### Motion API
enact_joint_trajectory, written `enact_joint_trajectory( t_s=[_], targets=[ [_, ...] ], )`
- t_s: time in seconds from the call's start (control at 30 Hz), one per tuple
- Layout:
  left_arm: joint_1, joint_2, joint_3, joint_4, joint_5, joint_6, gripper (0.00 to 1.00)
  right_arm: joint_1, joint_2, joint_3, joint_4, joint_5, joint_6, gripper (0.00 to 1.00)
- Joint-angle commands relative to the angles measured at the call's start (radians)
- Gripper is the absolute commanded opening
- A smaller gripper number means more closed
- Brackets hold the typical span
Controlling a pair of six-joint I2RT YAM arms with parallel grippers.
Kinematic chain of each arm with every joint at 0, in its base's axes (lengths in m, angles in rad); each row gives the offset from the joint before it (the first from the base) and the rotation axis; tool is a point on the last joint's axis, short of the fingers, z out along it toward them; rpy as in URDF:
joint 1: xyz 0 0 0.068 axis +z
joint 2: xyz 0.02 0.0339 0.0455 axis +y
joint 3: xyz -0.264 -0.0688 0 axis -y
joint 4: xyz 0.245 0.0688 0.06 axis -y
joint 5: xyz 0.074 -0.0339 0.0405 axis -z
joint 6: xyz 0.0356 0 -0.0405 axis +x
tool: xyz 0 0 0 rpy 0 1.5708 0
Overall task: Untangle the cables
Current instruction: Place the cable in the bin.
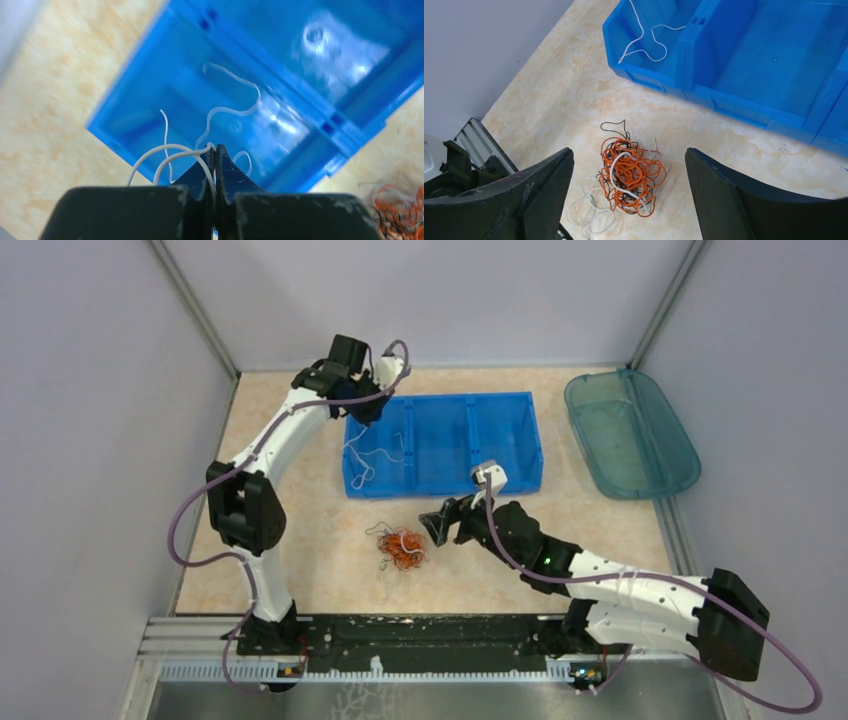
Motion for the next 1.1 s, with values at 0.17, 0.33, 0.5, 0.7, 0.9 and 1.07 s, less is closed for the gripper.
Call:
enact_joint_trajectory(
  t_s=[0.17,0.33,0.5,0.7,0.9,1.07],
  targets=[
    [-0.01,0.038,0.306,0.146,0.031,-0.031,0.0,-0.011,-0.043,0.033,0.037,0.016,0.013,0.83],
    [-0.011,-0.021,0.169,0.259,0.057,-0.059,0.0,-0.012,-0.041,0.03,0.044,0.018,0.017,0.83],
    [-0.011,-0.088,-0.096,0.302,0.084,-0.078,0.0,-0.012,-0.045,0.029,0.034,0.02,0.021,0.83],
    [-0.01,-0.11,-0.247,0.3,0.084,-0.084,0.0,-0.013,-0.048,0.026,0.033,0.021,0.022,0.83],
    [-0.01,-0.078,-0.19,0.306,0.062,-0.1,0.0,-0.013,-0.042,0.024,0.047,0.011,0.032,0.83],
    [-0.009,-0.046,-0.132,0.294,0.069,-0.085,0.14,-0.012,-0.042,0.03,0.044,0.01,0.03,0.83]
  ],
)
